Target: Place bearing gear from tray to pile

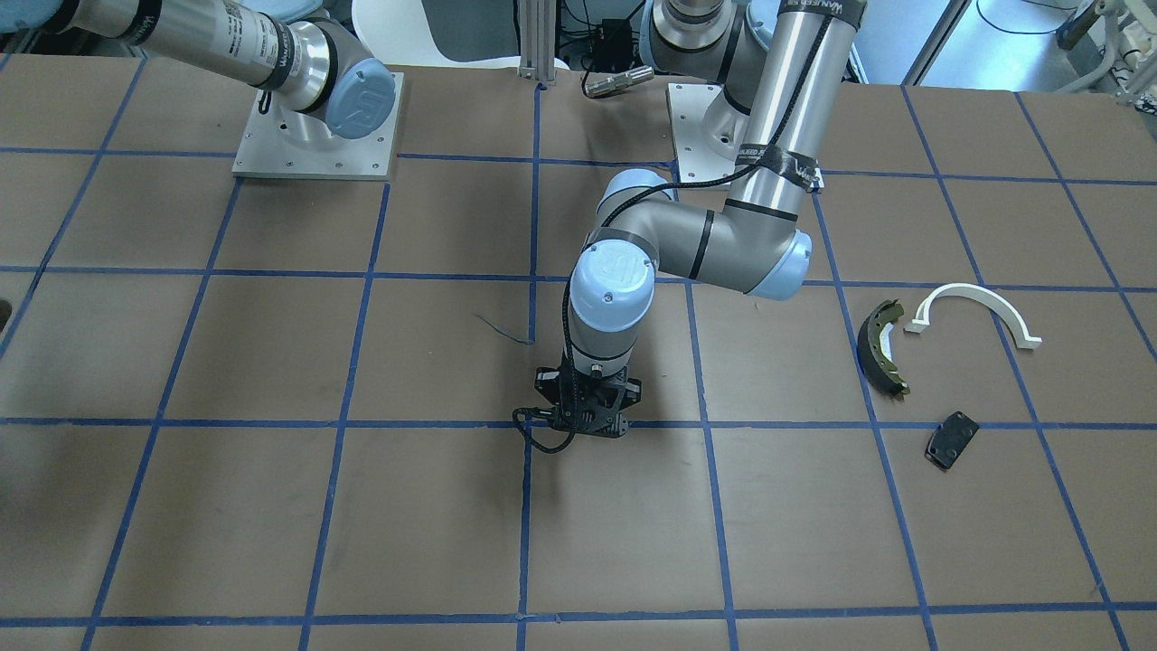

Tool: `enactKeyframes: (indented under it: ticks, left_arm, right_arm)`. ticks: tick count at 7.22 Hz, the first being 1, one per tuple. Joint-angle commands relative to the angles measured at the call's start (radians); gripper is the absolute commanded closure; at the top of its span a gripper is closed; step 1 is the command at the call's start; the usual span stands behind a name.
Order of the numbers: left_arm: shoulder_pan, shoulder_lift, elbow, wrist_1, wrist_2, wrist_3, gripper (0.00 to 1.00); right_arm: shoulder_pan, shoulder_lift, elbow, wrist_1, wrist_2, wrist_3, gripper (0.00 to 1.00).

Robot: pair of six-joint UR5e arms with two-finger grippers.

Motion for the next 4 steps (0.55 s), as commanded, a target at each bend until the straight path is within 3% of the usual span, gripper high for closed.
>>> enactKeyframes:
  ticks: [1,2,4]
  left_arm:
    - [0.008,0.02,0.004,-0.006,0.001,0.006,1.0]
    - [0.044,0.048,0.016,-0.029,0.01,0.072,1.0]
    - [0.258,0.152,0.068,-0.244,0.024,0.307,1.0]
  right_arm:
    - [-0.004,0.014,-0.001,-0.007,0.001,-0.002,0.12]
    - [-0.005,0.017,0.001,-0.006,-0.002,-0.002,0.14]
    - [-0.005,0.019,0.007,-0.006,-0.005,0.004,0.18]
